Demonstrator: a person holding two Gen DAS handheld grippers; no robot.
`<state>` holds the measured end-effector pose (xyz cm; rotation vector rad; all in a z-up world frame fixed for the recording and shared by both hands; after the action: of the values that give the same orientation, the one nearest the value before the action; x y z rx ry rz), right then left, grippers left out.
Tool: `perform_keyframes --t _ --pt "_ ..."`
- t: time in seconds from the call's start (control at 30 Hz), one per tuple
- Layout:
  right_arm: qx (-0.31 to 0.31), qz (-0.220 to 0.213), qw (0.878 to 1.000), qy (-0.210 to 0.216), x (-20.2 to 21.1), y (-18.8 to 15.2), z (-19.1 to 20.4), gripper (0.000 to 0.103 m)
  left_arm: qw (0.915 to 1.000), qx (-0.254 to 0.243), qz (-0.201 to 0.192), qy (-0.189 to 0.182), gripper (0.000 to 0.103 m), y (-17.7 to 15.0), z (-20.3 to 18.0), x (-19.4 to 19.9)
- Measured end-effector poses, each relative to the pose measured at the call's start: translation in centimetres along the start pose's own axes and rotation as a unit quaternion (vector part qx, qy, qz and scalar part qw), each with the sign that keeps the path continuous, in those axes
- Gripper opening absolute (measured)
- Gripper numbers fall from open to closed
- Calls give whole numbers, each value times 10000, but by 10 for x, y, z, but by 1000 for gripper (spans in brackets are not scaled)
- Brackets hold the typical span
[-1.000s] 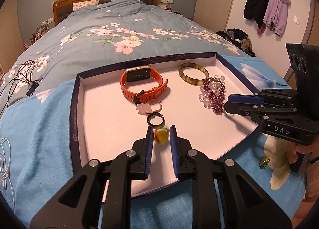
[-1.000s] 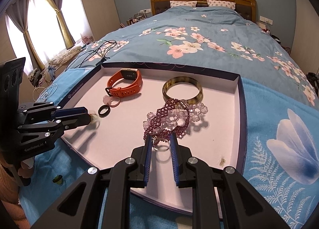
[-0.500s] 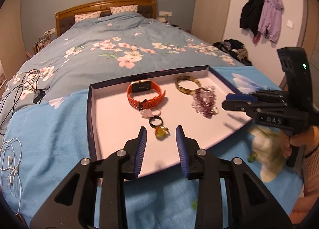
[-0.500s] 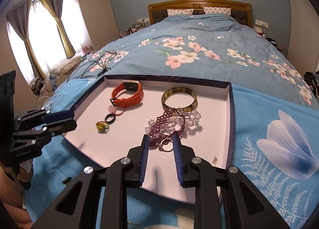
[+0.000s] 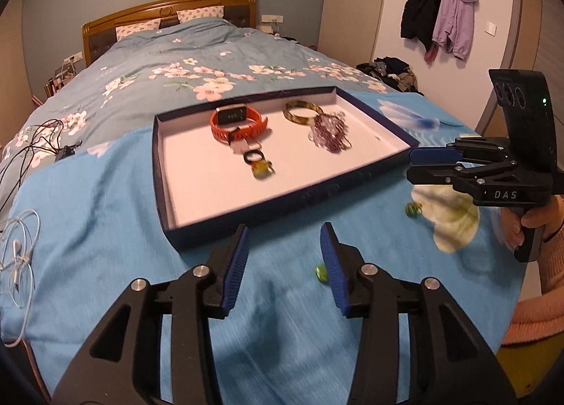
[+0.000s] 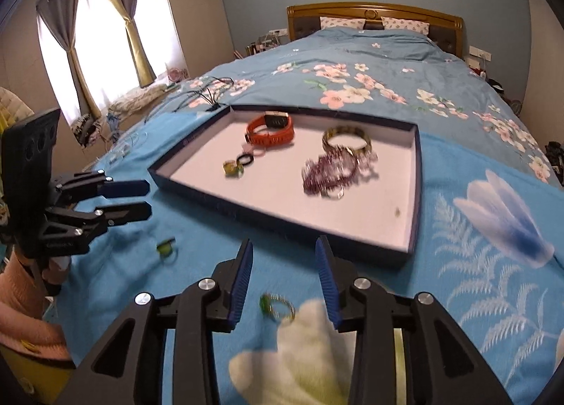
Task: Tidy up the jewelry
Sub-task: 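Lift both open grippers from the lid and move them over the green rings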
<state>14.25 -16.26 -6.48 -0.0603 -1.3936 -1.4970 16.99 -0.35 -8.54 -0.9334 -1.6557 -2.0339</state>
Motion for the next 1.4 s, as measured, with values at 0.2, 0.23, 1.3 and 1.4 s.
perform_keyframes --t 0.2,0.23,1.3,1.4 --pt "-163 80 9998 31 1 -18 1 39 9999 -91 63 -53 44 -10 -12 2" --pt "-186 87 9998 35 1 -20 1 42 9999 -99 79 -56 44 -11 -13 2" --pt "-263 289 9992 -45 -8 -30 6 46 9989 -163 417 -120 44 -17 -31 -10" --pt "-267 359 9990 -42 -12 -30 6 46 9982 -145 564 -163 42 -17 -33 -16"
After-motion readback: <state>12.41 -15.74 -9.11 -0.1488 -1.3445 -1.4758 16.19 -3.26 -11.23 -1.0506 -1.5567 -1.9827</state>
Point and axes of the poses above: each gripper's, at about its wrist camera, not at the fingertips, and x roughly against the way its jaws point, z to its left, y to its top, the point moved 3 cm from there along -x, roughly the way its jaws point, and after that the axes turned 15 degrees about y, right-handed, at the moved point
